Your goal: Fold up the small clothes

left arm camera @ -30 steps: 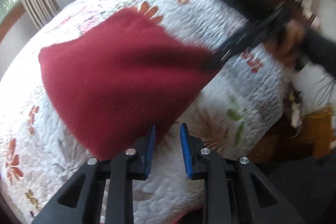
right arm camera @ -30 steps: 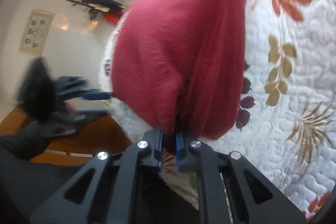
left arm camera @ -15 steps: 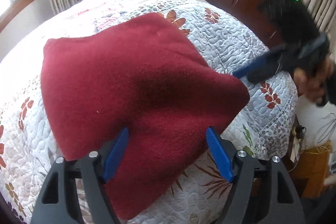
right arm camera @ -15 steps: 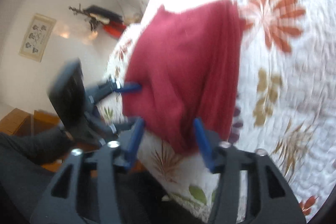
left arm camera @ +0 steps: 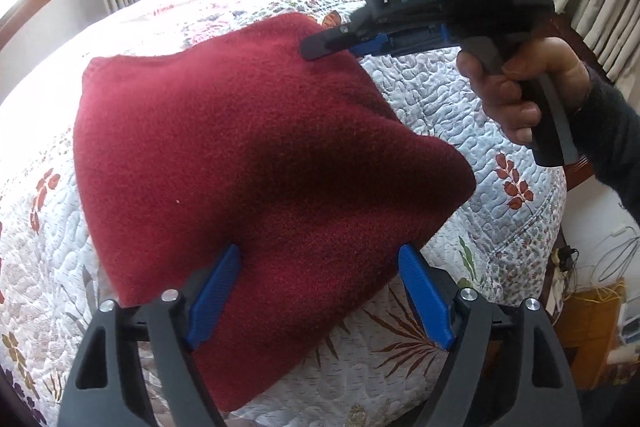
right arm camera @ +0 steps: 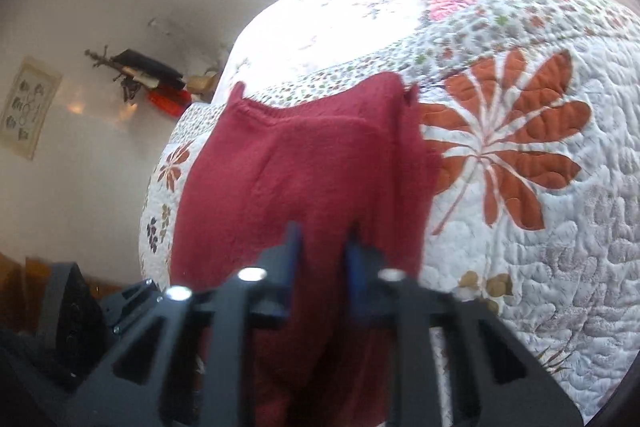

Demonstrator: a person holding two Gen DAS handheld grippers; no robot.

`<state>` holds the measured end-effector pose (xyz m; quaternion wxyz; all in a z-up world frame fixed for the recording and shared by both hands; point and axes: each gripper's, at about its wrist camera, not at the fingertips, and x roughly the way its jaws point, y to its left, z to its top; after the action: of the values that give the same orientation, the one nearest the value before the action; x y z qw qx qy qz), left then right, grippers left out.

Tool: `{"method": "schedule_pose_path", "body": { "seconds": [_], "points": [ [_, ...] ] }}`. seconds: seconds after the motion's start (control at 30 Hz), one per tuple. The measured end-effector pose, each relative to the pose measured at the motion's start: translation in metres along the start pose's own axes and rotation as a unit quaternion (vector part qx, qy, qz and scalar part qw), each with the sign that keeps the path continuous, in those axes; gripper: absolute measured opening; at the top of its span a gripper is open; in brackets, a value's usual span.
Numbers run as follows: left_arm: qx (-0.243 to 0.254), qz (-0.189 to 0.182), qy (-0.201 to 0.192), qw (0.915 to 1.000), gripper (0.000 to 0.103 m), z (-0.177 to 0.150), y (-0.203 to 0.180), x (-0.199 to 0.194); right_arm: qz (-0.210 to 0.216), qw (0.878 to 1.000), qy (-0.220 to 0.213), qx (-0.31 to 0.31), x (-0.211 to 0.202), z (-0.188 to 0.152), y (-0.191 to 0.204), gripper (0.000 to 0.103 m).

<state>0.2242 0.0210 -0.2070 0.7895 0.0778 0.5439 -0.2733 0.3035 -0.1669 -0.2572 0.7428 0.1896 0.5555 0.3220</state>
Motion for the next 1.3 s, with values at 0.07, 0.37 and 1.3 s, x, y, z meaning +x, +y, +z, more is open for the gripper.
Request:
{"method": "schedule_pose_path", "body": {
  "seconds": [0.07,0.37,1.3],
  "points": [
    [-0.002,-0.005,0.002,1.0,0.081,0.001,0.002,0.0,0.001,1.0,-0.006,-0.001,-0.001,0.0,0.001,0.01],
    [0.012,-0.011,0.008,0.9998,0.083,0.002,0.0,0.005,-0.07,0.997,-0.002,0.013,0.014,-0.001,-0.018,0.009],
    [0.039,-0.041,-0.006,0.9983,0.085,-0.002,-0.015,-0.011,-0.036,0.997,-0.059,0.045,-0.019,0.022,-0.026,0.023]
  ]
}}
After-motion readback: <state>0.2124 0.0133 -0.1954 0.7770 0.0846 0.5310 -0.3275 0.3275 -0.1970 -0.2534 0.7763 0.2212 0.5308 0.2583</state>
